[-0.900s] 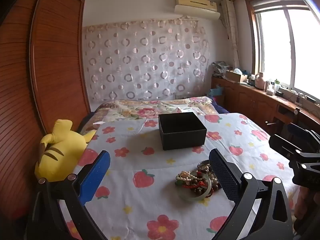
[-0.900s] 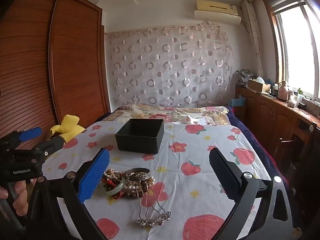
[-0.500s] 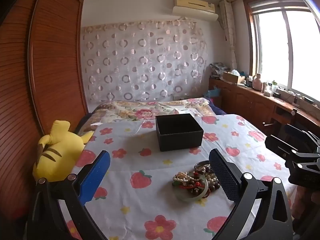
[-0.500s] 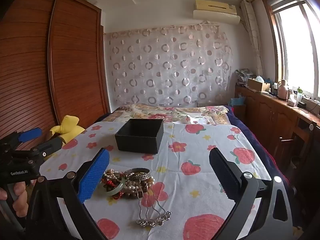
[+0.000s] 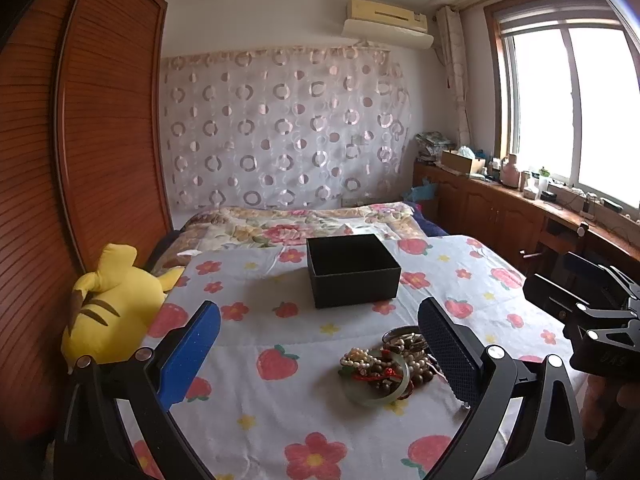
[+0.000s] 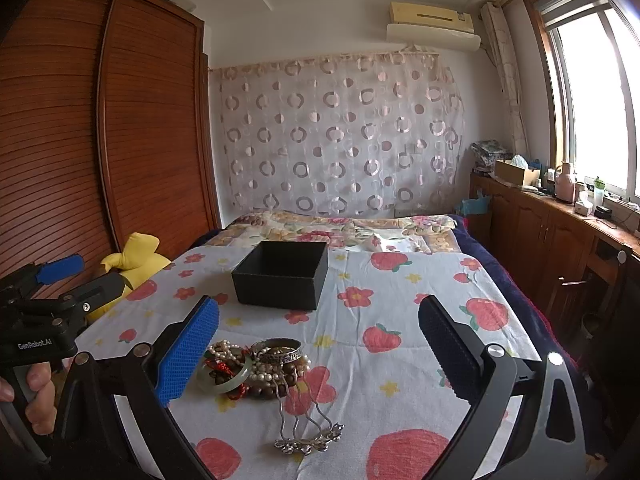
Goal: Organize jewelry
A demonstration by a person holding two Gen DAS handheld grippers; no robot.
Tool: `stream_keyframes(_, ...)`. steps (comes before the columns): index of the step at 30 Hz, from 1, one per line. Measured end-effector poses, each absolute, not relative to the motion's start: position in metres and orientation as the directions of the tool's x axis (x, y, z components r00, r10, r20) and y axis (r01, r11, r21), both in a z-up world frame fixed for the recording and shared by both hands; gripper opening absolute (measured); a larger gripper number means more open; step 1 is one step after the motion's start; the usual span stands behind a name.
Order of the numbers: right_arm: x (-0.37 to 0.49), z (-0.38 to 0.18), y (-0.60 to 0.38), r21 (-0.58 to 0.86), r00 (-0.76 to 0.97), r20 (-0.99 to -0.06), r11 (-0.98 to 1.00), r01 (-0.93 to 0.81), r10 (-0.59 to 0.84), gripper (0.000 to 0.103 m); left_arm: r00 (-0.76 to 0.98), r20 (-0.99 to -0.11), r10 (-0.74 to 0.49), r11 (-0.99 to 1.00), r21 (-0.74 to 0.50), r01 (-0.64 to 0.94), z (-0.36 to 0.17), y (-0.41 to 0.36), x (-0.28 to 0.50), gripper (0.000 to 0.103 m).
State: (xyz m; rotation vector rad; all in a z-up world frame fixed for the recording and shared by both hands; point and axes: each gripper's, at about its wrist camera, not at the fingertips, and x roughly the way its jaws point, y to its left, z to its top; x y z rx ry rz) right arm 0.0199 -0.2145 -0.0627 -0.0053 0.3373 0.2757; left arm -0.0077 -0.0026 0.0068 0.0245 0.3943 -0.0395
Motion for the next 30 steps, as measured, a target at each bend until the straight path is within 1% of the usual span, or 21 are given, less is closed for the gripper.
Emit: stream_keyframes(30, 0.0186, -0.0626, -0.215, 0.043, 0.908, -0.323, 0.963, -0.267, 0.267, 0.101, 0.927, -0.373, -0.035, 0.999, 0.017, 0.044, 0.0121, -0.0014, -0.0114, 0.096)
